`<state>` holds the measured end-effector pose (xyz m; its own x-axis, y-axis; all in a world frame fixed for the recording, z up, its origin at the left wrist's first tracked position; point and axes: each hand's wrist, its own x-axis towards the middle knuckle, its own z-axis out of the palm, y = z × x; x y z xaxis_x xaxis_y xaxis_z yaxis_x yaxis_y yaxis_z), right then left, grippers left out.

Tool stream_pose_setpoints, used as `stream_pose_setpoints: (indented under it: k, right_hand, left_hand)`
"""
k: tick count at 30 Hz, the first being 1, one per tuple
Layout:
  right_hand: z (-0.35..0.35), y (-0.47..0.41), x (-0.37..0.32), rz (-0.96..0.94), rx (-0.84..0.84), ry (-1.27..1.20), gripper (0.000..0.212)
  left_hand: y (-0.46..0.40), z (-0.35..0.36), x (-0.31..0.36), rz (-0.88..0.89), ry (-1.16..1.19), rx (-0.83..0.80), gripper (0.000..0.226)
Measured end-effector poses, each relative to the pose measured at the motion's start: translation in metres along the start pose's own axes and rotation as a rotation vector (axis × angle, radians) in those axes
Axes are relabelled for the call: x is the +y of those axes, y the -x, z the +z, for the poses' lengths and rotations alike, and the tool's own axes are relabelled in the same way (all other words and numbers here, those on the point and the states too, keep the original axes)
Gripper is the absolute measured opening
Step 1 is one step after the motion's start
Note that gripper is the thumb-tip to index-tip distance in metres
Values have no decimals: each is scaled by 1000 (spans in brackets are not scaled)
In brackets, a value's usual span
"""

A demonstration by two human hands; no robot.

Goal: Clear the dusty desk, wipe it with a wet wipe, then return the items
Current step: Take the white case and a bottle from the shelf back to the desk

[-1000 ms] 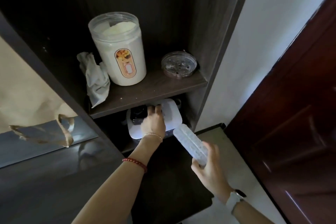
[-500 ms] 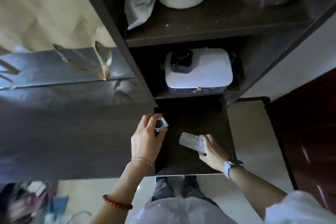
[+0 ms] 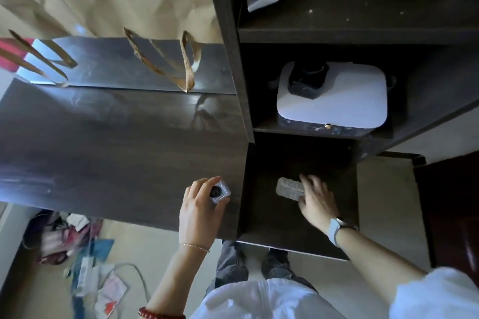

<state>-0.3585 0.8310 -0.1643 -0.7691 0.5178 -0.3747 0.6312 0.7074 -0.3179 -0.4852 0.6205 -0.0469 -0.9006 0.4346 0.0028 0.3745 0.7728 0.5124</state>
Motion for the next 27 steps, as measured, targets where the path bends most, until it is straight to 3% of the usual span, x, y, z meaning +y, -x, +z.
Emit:
stream_pose_setpoints:
  k: [3,6,9,12,15,22,27]
  right_hand:
    - [-24,16,-36,-220,347,-227,45]
    - [-69,21,-77,-397,638,-254,39]
    - [-106,10,-104,-307,838,-102,41]
    - [-121,-1,-113,-52,815,38,46]
    - [-118,-7,-114,88,742,116,50]
    - [-121,-7,-119,145,707,118,52]
    - [-122,-6,-118,123,703,170,58]
  left_hand:
    - [-11,-2,0,-21,83,-21,39]
    - [-26,-6,2,-12,165,-33,37]
    - [-49,-9,3,33,221,-43,37]
    - [-82,-9,2,76,257,-77,38]
    - [-120,-7,1,103,289,-120,27]
    - [-198,27,2,285,168,-315,30]
    - [-219,42,11,323,119,-386,39]
